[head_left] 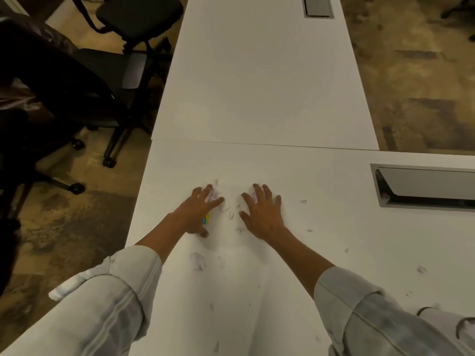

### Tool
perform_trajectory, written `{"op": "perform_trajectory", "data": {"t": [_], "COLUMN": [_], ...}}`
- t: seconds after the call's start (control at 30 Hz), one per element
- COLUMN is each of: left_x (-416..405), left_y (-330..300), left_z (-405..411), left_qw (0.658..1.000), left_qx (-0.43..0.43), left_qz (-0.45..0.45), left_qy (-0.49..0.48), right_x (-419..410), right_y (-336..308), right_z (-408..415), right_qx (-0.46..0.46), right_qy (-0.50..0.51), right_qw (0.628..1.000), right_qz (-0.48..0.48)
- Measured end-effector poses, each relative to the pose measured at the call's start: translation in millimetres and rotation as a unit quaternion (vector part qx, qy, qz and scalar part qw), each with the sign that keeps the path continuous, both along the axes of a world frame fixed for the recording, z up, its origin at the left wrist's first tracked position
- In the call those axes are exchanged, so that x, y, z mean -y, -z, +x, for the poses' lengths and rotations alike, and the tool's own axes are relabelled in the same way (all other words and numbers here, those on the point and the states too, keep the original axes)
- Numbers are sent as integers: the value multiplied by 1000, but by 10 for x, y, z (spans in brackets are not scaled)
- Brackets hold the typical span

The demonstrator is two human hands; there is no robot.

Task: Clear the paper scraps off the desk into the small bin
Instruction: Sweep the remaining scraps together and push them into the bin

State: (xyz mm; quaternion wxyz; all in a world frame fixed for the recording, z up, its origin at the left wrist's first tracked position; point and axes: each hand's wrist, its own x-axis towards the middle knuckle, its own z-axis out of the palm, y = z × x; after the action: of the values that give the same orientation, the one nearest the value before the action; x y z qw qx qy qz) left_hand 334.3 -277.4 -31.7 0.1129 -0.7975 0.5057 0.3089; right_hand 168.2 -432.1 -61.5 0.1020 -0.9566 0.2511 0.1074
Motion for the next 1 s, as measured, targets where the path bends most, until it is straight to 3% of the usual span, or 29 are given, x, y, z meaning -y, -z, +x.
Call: {"op": "perform_trajectory", "data": {"t": [0.27,0.37,0.47,0.6,0.73,1.0], "left_x": [-328,-428,-520,-494,-228,689], "left_y": [-12,-58,-145,-306,-476,-747], "left_z": [-761,-1059,-1346,-1693,-2074,-3108], "left_qw": [994,994,990,966,944,914], "left_qx": [86,79,43,-15,-53,-142], "left_qz": [-61,-65,-100,-179,-249,-331], "left_qy": [-11,-26,-87,-186,-211,-185], "right_x": [-263,-305,-304,-254,-172,265], "right_y": [-137,-165,-195,-407,-611,-1151], "right_z": [-678,-971,-1240,-1527,-1899,-2907], "right_qx": [-32,-30,21,108,179,291], "right_qy": [4,4,67,233,290,305], "right_qw": [999,999,994,935,893,890], "right_qz": [7,25,83,243,295,173]}}
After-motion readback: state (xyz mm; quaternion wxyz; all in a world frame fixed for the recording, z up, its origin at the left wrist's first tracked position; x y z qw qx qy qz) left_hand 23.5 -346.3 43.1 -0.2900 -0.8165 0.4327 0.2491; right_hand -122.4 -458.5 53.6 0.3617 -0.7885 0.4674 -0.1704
